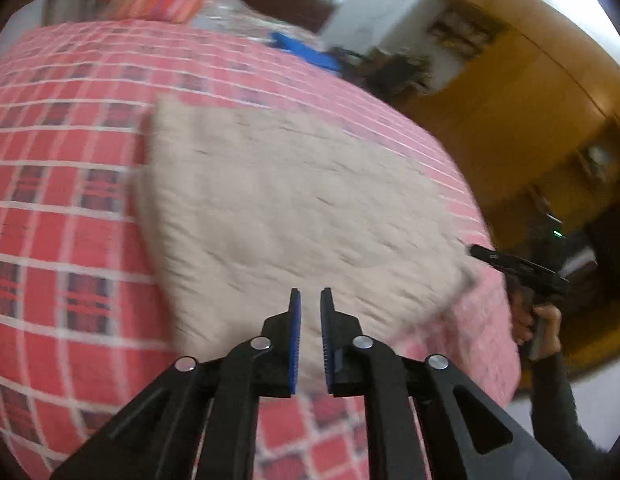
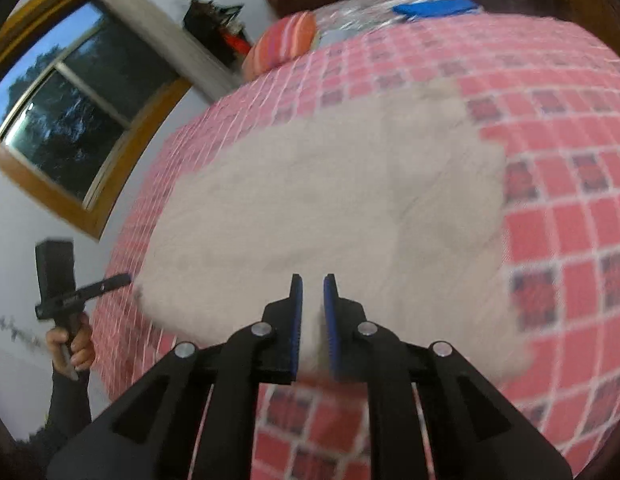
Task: Fold large clothes
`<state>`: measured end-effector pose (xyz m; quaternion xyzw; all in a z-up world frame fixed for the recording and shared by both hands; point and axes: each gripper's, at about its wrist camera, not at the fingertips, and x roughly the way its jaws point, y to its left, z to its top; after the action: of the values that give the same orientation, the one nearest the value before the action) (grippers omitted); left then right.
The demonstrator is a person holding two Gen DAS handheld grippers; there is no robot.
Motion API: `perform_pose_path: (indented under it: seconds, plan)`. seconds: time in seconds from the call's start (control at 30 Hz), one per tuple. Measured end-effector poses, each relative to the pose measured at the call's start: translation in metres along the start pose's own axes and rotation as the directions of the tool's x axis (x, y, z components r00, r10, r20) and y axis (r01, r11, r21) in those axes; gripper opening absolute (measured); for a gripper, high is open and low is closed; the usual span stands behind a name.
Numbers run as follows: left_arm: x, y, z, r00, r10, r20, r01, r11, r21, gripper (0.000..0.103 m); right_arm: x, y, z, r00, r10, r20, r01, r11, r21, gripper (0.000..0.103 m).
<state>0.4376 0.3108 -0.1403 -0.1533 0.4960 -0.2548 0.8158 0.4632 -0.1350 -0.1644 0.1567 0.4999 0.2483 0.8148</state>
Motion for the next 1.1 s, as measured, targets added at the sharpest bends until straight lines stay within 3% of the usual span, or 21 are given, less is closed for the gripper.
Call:
perform_pose_path:
  seconds: [0.03,0.1,0.13,0.23,0.27,0.37,0.43,0.53,0.6,0.67,0.73,0.8,0.87,0.93,0.97,1.0,1.03,1.1]
  plan:
    - [0.006,-0.004,-0.003,1.000,0.012,-0.012,-0.012,1.000,0.017,0.011,0.011,0.006,-0.008,1.000,-0.020,-0.022,0.020,1.000,-0.022,0.012]
    - [0.031,-0.006,-0.004,0.994,0.106,-0.037,-0.104,0.993,0.048,0.011,0.032,0.006,-0.014,0.997,-0.072,-0.038,0.071,0.997,-0.029,0.010]
    - [0.040,0.002,-0.005,0.992,0.109,-0.059,-0.108,0.994,0.027,0.011,0.043,0.000,-0.015,0.994,-0.093,-0.049,0.093,0.996,-0.011,0.008]
    - [0.047,0.028,-0.005,0.995,0.046,-0.086,-0.053,0.995,-0.080,0.006,0.048,-0.007,-0.018,0.995,-0.076,-0.058,0.078,0.996,0.040,0.005]
    - [0.040,0.030,-0.007,0.996,0.032,-0.079,-0.039,0.995,-0.092,0.007,0.040,-0.005,-0.017,0.997,-0.067,-0.048,0.069,0.996,0.048,0.009]
    - [0.009,0.030,-0.018,0.999,-0.010,-0.033,0.007,0.997,-0.073,0.022,-0.002,-0.004,-0.018,0.998,-0.054,0.030,0.053,0.998,0.041,0.012]
    - [0.003,0.034,-0.022,1.000,-0.003,-0.023,0.002,0.998,-0.068,0.027,-0.023,-0.022,-0.024,0.993,-0.100,0.067,0.094,0.992,0.080,0.012]
    - [0.019,0.050,-0.025,0.998,-0.003,-0.062,-0.003,0.995,-0.098,0.027,-0.014,-0.057,-0.028,0.980,-0.197,0.026,0.192,0.970,0.148,0.009]
    - [0.022,0.055,-0.024,0.997,-0.027,-0.071,0.017,0.991,-0.136,0.026,0.002,-0.068,-0.028,0.981,-0.194,-0.012,0.193,0.967,0.165,0.005]
    - [0.007,0.060,-0.023,0.996,-0.066,-0.063,0.055,0.986,-0.156,0.028,-0.005,-0.058,-0.025,0.982,-0.191,0.007,0.187,0.969,0.159,0.013]
    - [-0.025,0.070,-0.020,0.998,-0.067,-0.017,0.064,0.986,-0.152,0.043,-0.023,-0.037,-0.027,0.980,-0.191,0.054,0.183,0.975,0.123,0.016]
    - [-0.059,0.087,-0.013,0.997,-0.039,0.065,0.050,0.984,-0.171,0.069,-0.033,-0.004,-0.031,0.968,-0.236,0.084,0.235,0.972,0.024,0.022]
    - [-0.081,0.113,-0.006,0.994,-0.009,0.106,0.034,0.971,-0.236,0.070,-0.031,0.034,-0.039,0.957,-0.274,0.093,0.282,0.955,-0.093,0.033]
    - [-0.092,0.139,0.000,0.994,-0.013,0.108,0.046,0.950,-0.310,0.070,-0.021,0.074,-0.049,0.943,-0.317,0.105,0.333,0.917,-0.219,0.051]
    - [-0.093,0.148,0.003,0.995,-0.024,0.099,0.055,0.946,-0.321,0.070,-0.012,0.098,-0.058,0.927,-0.353,0.131,0.376,0.878,-0.297,0.064]
    - [-0.090,0.156,0.006,0.996,-0.043,0.077,0.066,0.940,-0.334,0.071,-0.001,0.120,-0.069,0.906,-0.392,0.163,0.424,0.824,-0.376,0.070]
    - [-0.085,0.161,0.009,0.997,-0.055,0.058,0.072,0.936,-0.345,0.071,0.007,0.136,-0.078,0.893,-0.413,0.180,0.449,0.782,-0.431,0.071]
    - [-0.068,0.164,0.017,0.997,-0.079,0.018,0.080,0.927,-0.367,0.071,0.038,0.175,-0.103,0.857,-0.463,0.227,0.503,0.655,-0.564,0.071]
